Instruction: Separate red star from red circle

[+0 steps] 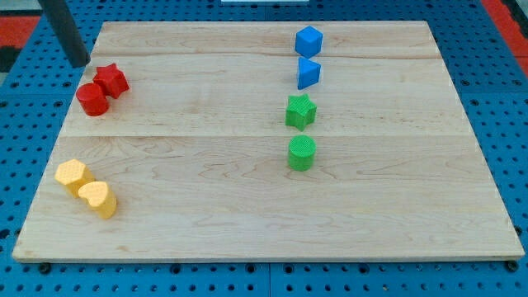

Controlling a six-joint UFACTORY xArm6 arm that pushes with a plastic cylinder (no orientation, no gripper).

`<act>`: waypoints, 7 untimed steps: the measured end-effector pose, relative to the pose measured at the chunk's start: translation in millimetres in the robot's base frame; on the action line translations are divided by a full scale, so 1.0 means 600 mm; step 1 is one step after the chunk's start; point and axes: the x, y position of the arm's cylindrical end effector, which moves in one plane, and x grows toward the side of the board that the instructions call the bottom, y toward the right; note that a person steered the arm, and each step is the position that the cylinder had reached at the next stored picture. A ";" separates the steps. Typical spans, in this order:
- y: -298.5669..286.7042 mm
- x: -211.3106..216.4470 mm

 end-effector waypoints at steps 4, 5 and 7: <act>0.110 0.073; 0.116 0.099; 0.136 0.067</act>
